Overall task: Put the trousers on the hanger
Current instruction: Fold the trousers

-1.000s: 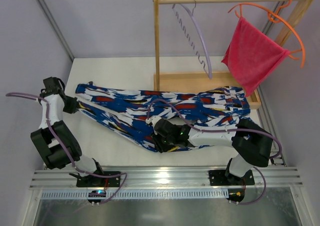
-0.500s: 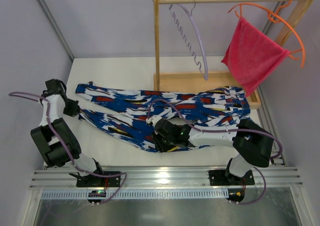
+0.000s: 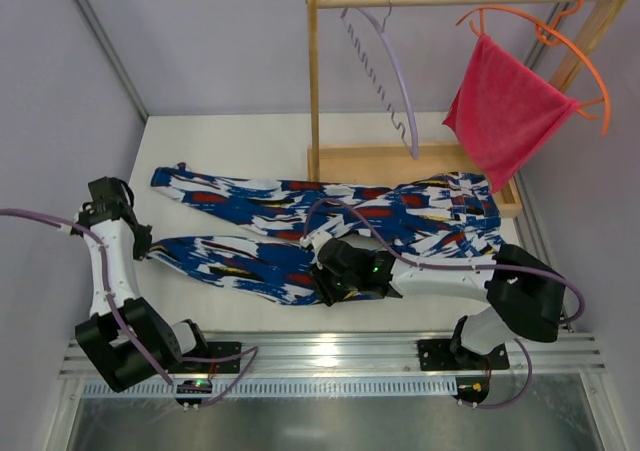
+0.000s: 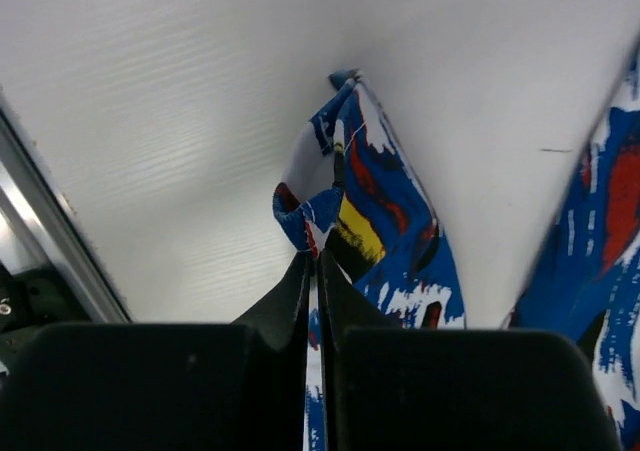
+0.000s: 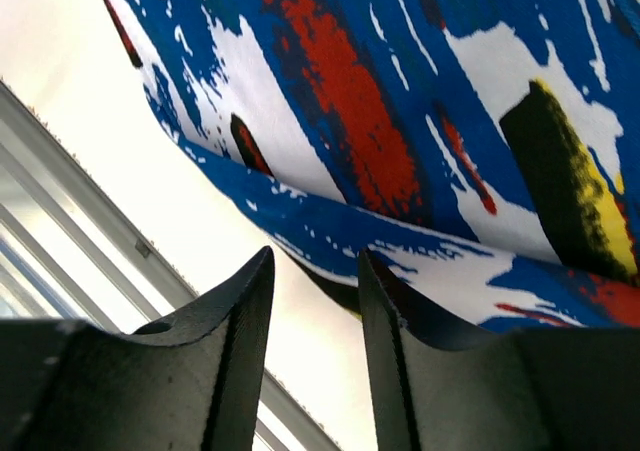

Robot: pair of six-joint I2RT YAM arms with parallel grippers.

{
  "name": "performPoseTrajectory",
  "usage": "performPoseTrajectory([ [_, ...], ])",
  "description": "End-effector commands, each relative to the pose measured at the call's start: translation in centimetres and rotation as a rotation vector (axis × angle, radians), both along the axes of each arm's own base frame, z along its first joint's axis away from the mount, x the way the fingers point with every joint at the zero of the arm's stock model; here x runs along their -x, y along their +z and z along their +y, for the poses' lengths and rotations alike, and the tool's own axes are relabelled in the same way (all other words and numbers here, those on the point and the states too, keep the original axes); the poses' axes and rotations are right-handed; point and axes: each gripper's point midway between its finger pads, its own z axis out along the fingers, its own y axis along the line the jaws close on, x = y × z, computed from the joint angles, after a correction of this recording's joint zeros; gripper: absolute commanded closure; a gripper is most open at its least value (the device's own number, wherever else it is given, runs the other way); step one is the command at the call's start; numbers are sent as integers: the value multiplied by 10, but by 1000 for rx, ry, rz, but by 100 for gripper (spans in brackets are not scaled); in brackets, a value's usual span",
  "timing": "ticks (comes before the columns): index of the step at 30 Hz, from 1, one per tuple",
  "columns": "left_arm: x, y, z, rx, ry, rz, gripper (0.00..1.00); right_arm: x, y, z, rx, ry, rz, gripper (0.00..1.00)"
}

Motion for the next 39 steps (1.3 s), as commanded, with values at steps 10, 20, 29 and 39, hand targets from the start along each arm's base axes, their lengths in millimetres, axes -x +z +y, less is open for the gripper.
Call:
performPoseTrajectory([
  [10, 59, -24, -16, 17, 107, 122, 100, 27, 26, -7, -79, 192, -34, 40],
  [20, 58, -17, -4, -25, 101, 153, 100, 16, -18, -5, 123, 151, -114, 36],
  [29, 55, -18, -2, -15, 121, 142, 100, 1, -32, -34, 295, -24, -163, 96],
  [39, 66, -4, 13, -86, 171, 197, 100, 18, 26, -90, 206, -137, -170, 96],
])
